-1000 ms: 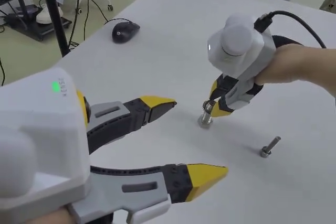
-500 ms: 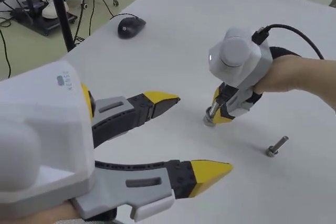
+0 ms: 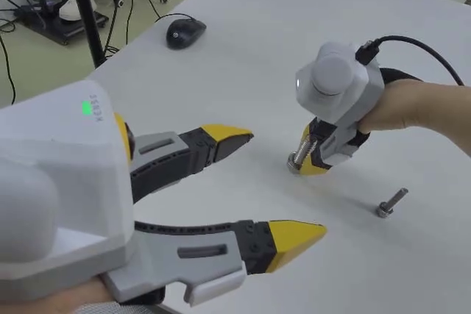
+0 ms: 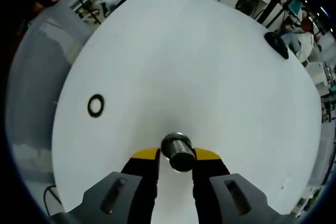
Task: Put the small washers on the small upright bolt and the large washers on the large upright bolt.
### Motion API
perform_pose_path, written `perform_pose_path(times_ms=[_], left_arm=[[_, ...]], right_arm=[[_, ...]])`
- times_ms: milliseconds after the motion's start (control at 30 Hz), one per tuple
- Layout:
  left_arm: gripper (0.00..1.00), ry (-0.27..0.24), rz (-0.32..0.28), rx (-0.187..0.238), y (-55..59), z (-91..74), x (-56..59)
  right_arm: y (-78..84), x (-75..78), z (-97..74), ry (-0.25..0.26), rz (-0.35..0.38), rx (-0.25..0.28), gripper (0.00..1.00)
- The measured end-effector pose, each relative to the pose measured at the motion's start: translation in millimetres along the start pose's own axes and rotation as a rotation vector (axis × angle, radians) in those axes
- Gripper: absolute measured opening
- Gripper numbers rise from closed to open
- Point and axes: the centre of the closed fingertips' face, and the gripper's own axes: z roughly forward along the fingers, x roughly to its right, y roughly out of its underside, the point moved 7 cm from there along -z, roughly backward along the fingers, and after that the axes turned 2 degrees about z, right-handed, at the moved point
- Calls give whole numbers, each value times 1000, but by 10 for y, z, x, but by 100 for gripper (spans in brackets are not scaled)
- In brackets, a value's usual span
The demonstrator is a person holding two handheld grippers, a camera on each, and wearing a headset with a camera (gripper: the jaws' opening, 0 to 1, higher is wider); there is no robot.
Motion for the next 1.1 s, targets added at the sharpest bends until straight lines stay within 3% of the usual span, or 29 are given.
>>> perform_pose_path(times_ms=[500, 833, 1100], left_arm=[[61, 25, 29, 3, -73, 38, 92], [61, 39, 56, 9, -102, -10, 221], [61, 40, 69, 17, -136, -66, 320]], right_arm=[[202, -146, -204, 33, 49, 19, 27], [221, -492, -252, 20, 70, 18, 26], [134, -784, -198, -17, 38, 27, 26]])
